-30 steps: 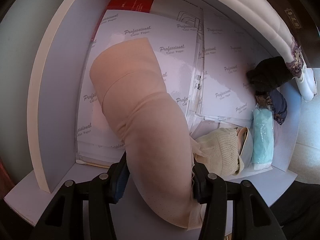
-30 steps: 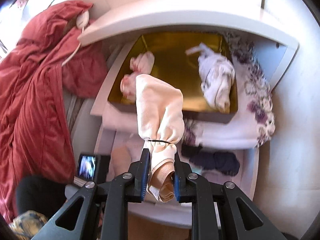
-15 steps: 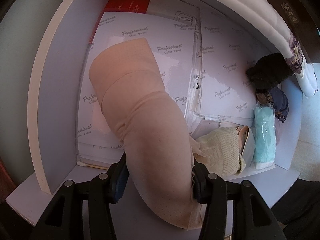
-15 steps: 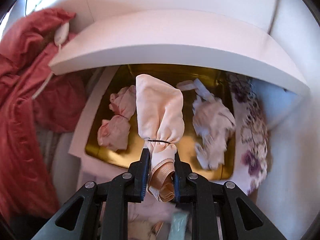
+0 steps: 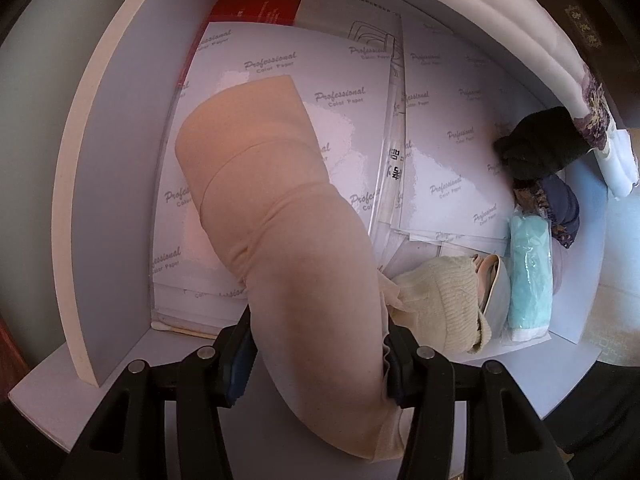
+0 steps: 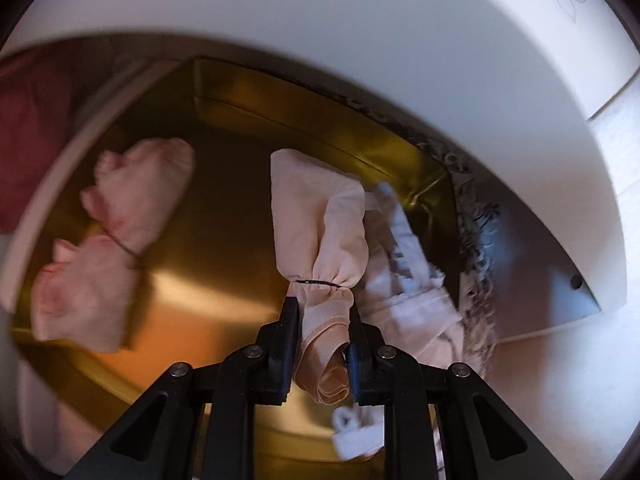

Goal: Organize soft objects
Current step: 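Carry the peach underwear into the gold tray and open the right gripper, then move the right gripper back into the drawer to the blue plastic-wrapped packet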

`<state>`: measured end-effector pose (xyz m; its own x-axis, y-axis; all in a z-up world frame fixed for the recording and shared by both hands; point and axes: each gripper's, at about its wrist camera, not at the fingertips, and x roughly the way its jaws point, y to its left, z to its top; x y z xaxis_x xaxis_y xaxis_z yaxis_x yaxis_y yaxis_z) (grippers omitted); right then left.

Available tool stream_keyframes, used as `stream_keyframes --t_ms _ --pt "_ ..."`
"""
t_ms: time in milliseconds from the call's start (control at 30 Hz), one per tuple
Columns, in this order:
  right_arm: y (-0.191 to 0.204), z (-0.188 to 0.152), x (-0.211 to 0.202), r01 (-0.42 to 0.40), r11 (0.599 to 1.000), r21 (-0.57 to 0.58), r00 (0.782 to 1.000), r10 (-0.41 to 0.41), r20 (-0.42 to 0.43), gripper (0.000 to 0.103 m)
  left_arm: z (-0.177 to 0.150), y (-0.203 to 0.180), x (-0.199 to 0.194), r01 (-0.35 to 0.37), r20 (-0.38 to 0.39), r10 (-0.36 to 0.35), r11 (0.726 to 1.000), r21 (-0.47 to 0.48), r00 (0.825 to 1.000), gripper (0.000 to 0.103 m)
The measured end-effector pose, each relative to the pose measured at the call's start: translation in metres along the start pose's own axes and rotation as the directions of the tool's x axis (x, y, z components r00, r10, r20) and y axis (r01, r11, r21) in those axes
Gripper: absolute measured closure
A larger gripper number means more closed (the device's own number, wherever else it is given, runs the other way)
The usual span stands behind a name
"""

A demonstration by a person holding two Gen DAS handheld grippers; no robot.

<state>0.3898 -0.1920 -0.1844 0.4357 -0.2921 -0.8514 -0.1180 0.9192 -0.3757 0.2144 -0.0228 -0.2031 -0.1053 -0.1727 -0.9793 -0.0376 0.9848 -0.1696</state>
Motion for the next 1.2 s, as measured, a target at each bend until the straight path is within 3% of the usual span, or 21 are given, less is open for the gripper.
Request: stream_keyframes --t_ms 200,333,467,1200 --pt "0.003 -0.012 0.005 0.019 0.998 -0.059 1.000 -0.019 0.008 0.073 -0.001 -0.003 0.001 -0.012 0.006 0.012 1.000 0.010 1.000 0.050" --pt "-0.004 -0.014 -0.004 -0.014 1.000 -0.027 0.999 0.014 0.030 0.046 -0.002 -0.004 0.001 -0.014 0.008 0.014 1.000 0.012 1.000 0.049" --pt "-0.004 -0.018 -0.018 -0.030 0.999 -0.024 0.998 0.031 0.048 0.036 -0.003 -0.005 0.000 -0.017 0.012 0.017 1.000 0.016 1.000 0.049" --pt "-0.006 -0.044 -0.064 -0.058 0.998 0.013 0.995 0.057 0.087 0.030 -0.005 -0.007 -0.002 -0.021 0.019 0.021 0.999 0.024 1.000 0.049"
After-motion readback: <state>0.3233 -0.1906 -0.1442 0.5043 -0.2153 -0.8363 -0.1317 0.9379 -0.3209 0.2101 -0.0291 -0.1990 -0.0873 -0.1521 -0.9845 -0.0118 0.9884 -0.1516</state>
